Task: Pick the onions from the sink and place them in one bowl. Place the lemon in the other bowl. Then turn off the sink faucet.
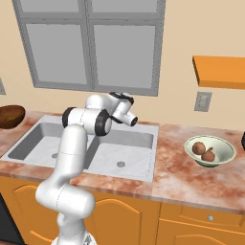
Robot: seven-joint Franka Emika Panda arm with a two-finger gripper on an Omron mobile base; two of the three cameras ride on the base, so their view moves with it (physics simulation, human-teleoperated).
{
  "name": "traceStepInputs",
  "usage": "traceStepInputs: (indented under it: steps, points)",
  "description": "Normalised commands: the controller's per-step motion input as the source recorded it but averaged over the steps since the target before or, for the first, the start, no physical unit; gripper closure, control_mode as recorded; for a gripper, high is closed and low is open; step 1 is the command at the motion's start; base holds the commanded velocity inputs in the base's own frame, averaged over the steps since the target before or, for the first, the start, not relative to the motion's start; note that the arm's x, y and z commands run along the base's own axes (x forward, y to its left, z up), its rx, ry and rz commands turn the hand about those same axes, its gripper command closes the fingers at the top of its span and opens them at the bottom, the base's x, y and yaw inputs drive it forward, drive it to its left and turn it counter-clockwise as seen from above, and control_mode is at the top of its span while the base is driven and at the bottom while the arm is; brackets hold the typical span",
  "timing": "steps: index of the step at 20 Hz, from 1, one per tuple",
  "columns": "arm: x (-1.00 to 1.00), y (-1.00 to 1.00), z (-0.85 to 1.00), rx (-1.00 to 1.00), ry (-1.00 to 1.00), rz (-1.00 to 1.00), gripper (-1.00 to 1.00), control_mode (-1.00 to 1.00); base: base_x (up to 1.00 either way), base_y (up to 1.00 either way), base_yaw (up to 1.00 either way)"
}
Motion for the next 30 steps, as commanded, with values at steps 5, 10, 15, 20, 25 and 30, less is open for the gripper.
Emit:
traceStepInputs:
  steps: [5, 10, 15, 20, 25, 30]
  points:
    - [0.55, 0.00, -0.23, 0.06, 0.00, 0.32, -1.00, -1.00, 0.00, 0.00, 0.00]
    - [0.42, -0.01, -0.19, 0.03, 0.00, 0.29, -1.00, -1.00, 0.00, 0.00, 0.00]
    - [0.36, 0.00, -0.17, 0.01, 0.00, 0.23, -1.00, -1.00, 0.00, 0.00, 0.00]
    - [0.47, -0.01, -0.20, 0.02, -0.03, 0.21, -1.00, -1.00, 0.00, 0.00, 0.00]
    - [0.20, 0.00, -0.08, 0.00, -0.05, 0.05, -1.00, -1.00, 0.00, 0.00, 0.00]
    - [0.31, 0.07, -0.10, 0.02, 0.00, 0.07, -1.00, -1.00, 0.00, 0.00, 0.00]
